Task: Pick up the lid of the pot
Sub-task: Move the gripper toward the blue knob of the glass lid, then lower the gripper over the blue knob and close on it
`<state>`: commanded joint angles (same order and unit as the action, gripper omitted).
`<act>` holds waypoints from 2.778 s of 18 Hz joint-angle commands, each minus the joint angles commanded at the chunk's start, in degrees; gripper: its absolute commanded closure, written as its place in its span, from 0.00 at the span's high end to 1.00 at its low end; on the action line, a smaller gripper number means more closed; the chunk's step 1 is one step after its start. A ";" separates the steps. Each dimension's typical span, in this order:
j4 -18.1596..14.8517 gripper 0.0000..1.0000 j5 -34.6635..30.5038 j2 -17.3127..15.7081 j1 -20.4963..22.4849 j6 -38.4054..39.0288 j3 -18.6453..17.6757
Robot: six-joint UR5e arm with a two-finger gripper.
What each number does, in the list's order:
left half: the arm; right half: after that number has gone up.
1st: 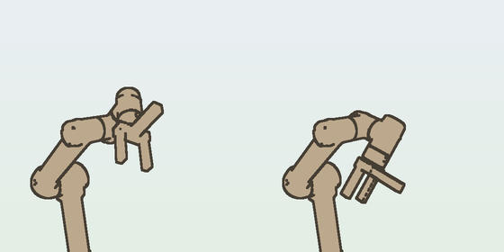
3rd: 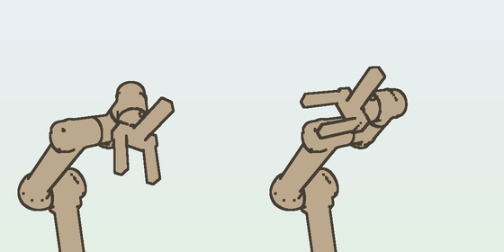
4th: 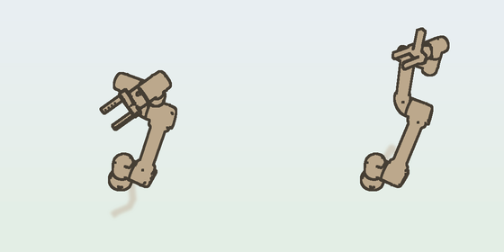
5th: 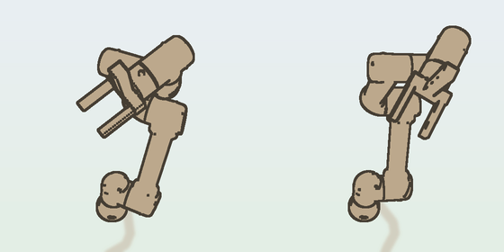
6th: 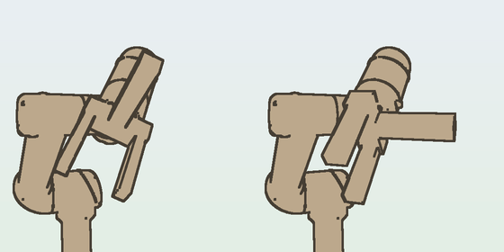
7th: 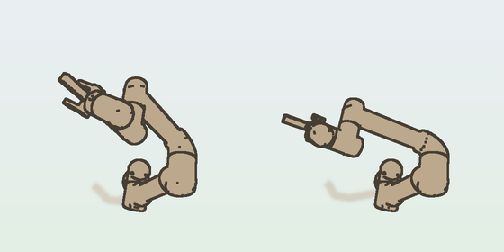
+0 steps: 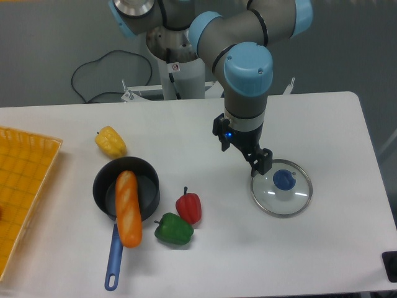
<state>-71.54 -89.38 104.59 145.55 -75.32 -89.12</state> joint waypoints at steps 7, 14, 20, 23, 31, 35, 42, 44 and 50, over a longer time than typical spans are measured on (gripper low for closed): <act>0.26 1.00 0.00 -0.09 -0.26 0.44 -1.14; 3.78 1.00 0.96 -0.97 0.96 1.14 -5.36; 7.11 1.00 6.40 -0.70 1.23 6.75 -6.15; 7.21 1.00 5.10 -0.70 1.05 7.21 -6.42; 7.56 1.00 -4.66 0.44 -0.97 6.86 -6.33; 7.56 1.00 -4.57 2.45 -1.05 3.17 -5.28; 7.21 1.00 -2.64 4.83 1.05 -6.75 -4.22; 7.30 1.00 -2.64 5.62 1.66 -8.87 -3.43; 7.38 1.00 -2.46 5.89 3.86 -13.96 -2.55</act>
<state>-64.16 -91.85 110.48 149.41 -89.29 -91.67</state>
